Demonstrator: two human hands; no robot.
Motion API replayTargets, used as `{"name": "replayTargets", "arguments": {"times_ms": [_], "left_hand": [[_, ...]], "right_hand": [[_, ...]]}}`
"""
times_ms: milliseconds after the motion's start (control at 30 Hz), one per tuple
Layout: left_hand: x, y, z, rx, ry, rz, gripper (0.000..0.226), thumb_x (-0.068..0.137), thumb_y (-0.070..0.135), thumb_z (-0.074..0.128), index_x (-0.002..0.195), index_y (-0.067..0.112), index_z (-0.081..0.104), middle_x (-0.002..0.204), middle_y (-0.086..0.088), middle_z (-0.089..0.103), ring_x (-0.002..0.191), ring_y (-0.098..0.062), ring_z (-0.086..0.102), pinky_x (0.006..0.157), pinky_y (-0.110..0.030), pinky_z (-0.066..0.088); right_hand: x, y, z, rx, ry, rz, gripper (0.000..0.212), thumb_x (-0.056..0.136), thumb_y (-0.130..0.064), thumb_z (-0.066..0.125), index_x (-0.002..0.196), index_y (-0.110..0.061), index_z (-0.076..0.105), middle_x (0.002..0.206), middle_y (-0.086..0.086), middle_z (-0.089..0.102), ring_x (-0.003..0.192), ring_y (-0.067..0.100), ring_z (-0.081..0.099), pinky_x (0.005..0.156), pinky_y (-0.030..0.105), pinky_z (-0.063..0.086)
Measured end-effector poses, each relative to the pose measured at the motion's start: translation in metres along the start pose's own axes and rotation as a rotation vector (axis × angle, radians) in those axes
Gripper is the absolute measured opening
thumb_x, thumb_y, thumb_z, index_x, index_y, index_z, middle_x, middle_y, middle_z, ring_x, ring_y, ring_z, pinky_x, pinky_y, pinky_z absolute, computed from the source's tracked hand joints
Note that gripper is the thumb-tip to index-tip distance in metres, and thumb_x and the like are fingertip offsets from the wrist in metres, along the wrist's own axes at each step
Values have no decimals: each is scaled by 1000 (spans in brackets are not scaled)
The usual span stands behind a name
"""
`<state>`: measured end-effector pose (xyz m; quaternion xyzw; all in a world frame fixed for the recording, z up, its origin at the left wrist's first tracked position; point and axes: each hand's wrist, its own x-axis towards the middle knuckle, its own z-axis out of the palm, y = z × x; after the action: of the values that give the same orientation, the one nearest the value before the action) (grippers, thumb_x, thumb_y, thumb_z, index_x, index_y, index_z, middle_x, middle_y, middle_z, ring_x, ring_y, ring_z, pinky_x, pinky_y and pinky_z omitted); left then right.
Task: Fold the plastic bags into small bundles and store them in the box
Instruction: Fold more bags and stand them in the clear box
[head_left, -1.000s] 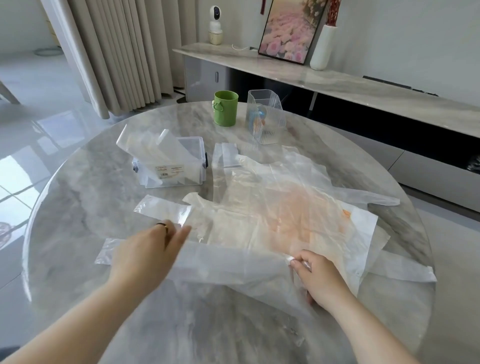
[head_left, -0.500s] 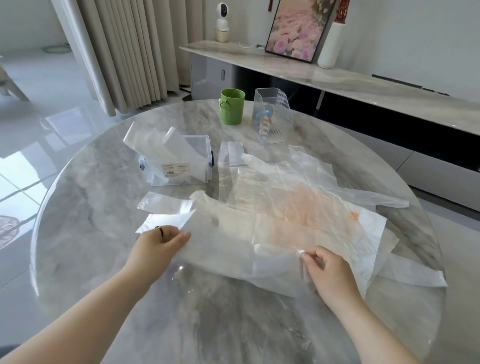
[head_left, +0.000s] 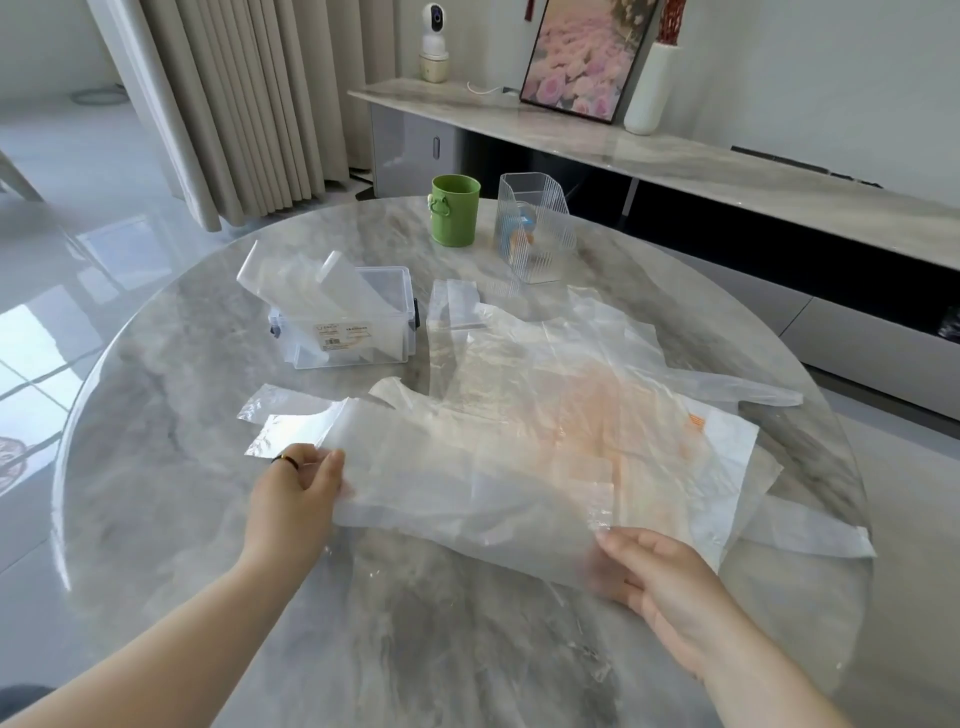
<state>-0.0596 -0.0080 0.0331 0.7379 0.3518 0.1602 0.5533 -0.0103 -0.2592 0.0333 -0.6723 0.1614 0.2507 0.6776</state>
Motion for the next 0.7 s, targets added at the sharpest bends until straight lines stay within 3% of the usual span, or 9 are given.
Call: {"name": "replayTargets", "arguments": {"times_ms": [133,233,300,333,433,533,633,700], "left_hand": [[-3,1,0,-92,21,22,21,92,14,52,71,17,51,77,7,56,69,-6,51,46,-3,37],[-3,-1,1,-150,13,-10,21,92,14,52,71,16,50,59,10,57,64,-7,48,51,-10,37],[-2,-5,3,-21,-5,-1,13,94,16,49,83,10,50,45,6,52,51,-9,46,45,-16,37],[-1,-9,3,75,-9,1,10,94,19,47,90,10,49,49,2,51,51,-14,46,48,-24,37],[-1,-17,0,420,-16,6,19,96,32,40,105,17,49,66,3,54,64,-26,51,56,-30,35],[-1,-22,-4,691,-20,39,33,97,38,32,117,18,49,72,2,55,72,-24,50,56,-29,31],[-2,-22,-7,834,-27,69,36,97,41,27,117,21,50,75,2,55,76,-22,48,58,-29,31],[-2,-23,-9,870,-45,78,34,97,42,26,105,21,52,68,4,53,74,-22,49,54,-27,29]], "right_hand": [[6,5,10,-71,180,-77,20,91,1,50,74,-9,52,63,5,60,54,15,58,52,20,49],[12,10,14,-288,298,-162,18,93,-4,45,77,-14,45,75,12,55,52,20,56,49,23,51],[13,13,15,-430,302,-206,12,95,-8,41,86,-15,42,77,11,56,36,12,53,38,18,43],[14,15,14,-497,308,-220,9,95,-9,40,89,-15,41,77,9,56,36,11,52,37,18,39],[14,16,12,-697,342,-267,7,96,-14,42,89,-15,41,75,-2,52,67,19,51,50,21,35],[10,16,10,-874,337,-256,16,96,-20,42,81,-19,38,76,-2,54,68,19,50,61,29,36],[7,16,7,-1068,373,-231,15,98,-29,38,86,-20,37,94,0,61,76,21,50,63,27,35],[6,15,6,-1139,388,-225,17,99,-32,35,87,-20,37,99,-2,62,76,21,48,64,27,35]]}}
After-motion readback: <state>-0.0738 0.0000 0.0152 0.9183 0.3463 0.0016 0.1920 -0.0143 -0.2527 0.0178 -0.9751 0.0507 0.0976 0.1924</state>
